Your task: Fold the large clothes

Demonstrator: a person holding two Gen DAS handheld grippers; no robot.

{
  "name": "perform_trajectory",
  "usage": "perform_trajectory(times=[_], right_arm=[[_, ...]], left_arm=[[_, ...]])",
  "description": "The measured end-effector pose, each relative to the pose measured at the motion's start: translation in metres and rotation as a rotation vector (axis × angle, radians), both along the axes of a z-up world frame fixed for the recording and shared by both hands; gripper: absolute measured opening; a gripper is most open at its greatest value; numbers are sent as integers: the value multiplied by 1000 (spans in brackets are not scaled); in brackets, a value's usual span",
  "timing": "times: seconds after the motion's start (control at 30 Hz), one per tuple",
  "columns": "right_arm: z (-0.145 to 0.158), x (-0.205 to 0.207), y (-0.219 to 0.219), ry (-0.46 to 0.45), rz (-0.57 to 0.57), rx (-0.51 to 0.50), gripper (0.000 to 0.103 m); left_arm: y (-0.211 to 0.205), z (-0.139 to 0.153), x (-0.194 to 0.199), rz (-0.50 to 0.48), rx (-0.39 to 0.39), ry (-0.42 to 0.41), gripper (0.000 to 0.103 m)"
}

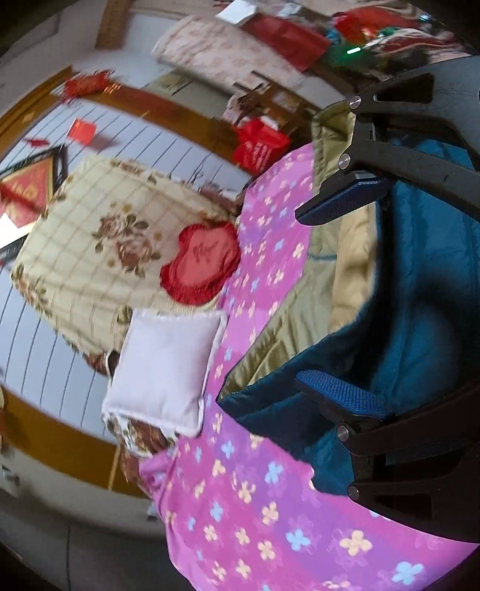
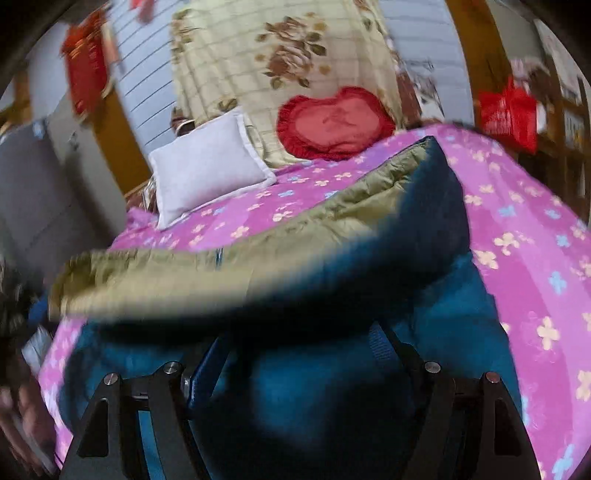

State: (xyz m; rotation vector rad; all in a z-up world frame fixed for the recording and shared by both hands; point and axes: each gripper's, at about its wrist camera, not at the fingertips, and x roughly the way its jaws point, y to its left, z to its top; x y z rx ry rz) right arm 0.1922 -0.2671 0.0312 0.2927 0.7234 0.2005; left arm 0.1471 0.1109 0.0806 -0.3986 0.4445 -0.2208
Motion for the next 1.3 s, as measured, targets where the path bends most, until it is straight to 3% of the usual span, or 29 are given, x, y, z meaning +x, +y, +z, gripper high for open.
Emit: perform_trajectory(times=[0.13, 0.33, 0.43, 0.5, 0.53, 0.57, 0.63, 0.73, 0.8, 0.87, 0.93, 1.07, 1.23, 1.3], right_arm=[[12, 36, -3, -38, -29, 7, 74], [-13, 66, -18, 55, -126, 54, 74], [-14, 64, -20, 64, -125, 71, 74], [-13, 57, -23, 57, -118, 101, 79], [-10, 52, -25, 52, -123, 98, 90], [-7, 48, -24, 51, -144, 71, 103], [0, 41, -20, 41, -194, -9, 103], [9, 29, -11, -6, -121, -47, 103], [8, 28, -5, 6, -88, -98, 103], [-3, 35, -1, 73, -65, -163, 103], [-28, 50, -3, 208, -61, -207, 103], [-39, 49, -8, 234, -36, -199, 103], [-39, 46, -5, 236, -27, -225, 103], [-38, 45, -3, 231, -14, -219, 103]], left_arm=[[-7, -4, 4, -30, 6, 10, 81], [-13, -17, 17, -32, 55, 55, 81], [-10, -26, 34, 29, 91, 102, 81], [-3, -30, 47, 67, 85, 142, 81], [1, -31, 54, 92, 86, 169, 81], [4, -33, 60, 110, 90, 192, 81], [10, -39, 70, 135, 104, 233, 81], [18, -58, 80, 214, 178, 331, 81], [29, -76, 86, 289, 217, 432, 81], [36, -95, 92, 293, 236, 516, 81], [32, -100, 91, 314, 289, 519, 83], [27, -104, 88, 366, 349, 526, 83], [34, -94, 81, 415, 297, 520, 82], [29, -75, 79, 384, 247, 470, 81]])
